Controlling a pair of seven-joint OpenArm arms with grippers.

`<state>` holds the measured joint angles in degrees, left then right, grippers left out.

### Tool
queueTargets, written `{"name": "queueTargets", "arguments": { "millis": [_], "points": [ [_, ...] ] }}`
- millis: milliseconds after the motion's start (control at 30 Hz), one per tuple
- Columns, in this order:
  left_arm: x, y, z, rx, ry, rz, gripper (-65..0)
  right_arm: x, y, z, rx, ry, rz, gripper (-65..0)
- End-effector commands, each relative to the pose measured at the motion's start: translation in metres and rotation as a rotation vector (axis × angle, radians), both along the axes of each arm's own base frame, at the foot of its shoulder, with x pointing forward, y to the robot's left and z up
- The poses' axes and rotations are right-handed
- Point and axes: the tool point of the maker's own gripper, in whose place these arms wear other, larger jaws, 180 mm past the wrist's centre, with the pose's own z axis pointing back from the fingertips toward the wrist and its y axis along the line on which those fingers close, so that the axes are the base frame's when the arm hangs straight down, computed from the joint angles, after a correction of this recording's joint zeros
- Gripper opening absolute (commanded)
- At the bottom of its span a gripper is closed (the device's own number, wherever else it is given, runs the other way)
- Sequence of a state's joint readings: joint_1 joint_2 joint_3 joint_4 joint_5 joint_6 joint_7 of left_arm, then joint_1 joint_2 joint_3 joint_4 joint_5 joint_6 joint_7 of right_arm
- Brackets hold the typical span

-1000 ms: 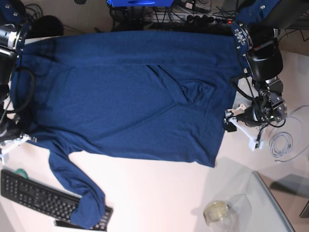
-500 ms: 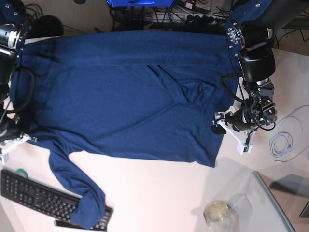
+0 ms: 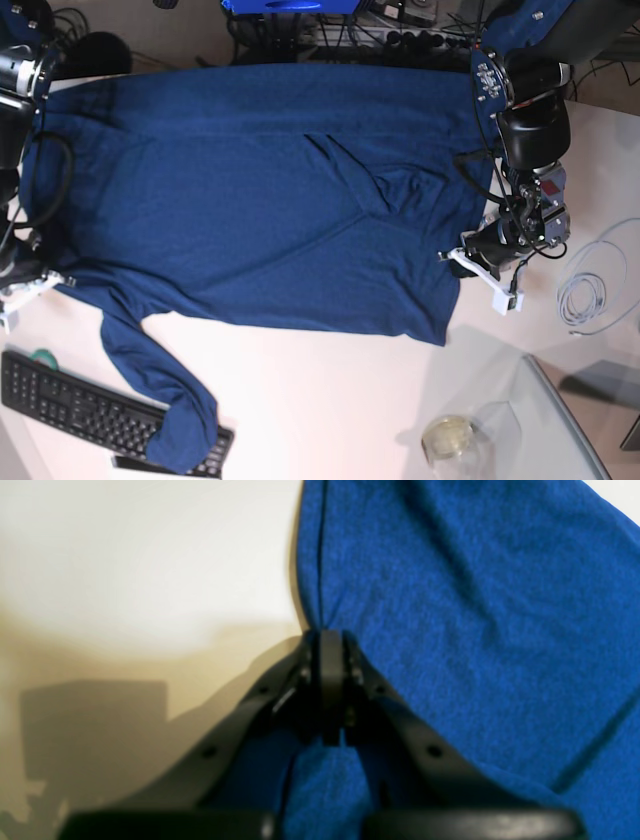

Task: Layout the t-shirt on the table in an organized manner, then fold the t-shirt properly
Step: 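Slide the left gripper along the shirt edge toward the hem corner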

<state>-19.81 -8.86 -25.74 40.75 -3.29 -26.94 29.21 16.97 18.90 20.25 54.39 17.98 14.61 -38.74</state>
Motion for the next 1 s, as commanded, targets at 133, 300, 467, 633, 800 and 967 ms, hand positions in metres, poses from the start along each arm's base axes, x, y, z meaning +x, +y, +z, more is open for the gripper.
{"name": "queueTargets", "arguments": {
  "millis": [133, 300, 467, 633, 800, 967],
  "points": [
    [-0.015, 0.015, 0.008, 0.101, 0.075, -0.025, -65.0, 0.016, -0.009, 0.02, -0.019, -0.062, 0.0, -65.0],
    [-0.017, 0.021, 0.044, 0.196, 0.032, -0.049, -65.0, 0.014, -0.008, 0.018, -0.018, -0.059, 0.002, -65.0],
    [-0.033, 0.029, 0.054, 0.257, 0.043, -0.058, -65.0, 0.014, -0.006, 0.017, -0.015, -0.059, 0.002, -65.0],
    [-0.053, 0.034, 0.055, 0.291, 0.081, -0.067, -65.0, 0.014, -0.006, 0.017, -0.014, -0.058, 0.002, -65.0],
    [-0.057, 0.036, 0.056, 0.303, 0.08, -0.068, -65.0, 0.014, -0.006, 0.017, -0.013, -0.057, 0.002, -65.0],
    [-0.063, 0.044, 0.058, 0.314, 0.117, -0.053, -65.0, 0.014, -0.006, 0.017, -0.013, -0.057, 0.002, -65.0]
  ]
}}
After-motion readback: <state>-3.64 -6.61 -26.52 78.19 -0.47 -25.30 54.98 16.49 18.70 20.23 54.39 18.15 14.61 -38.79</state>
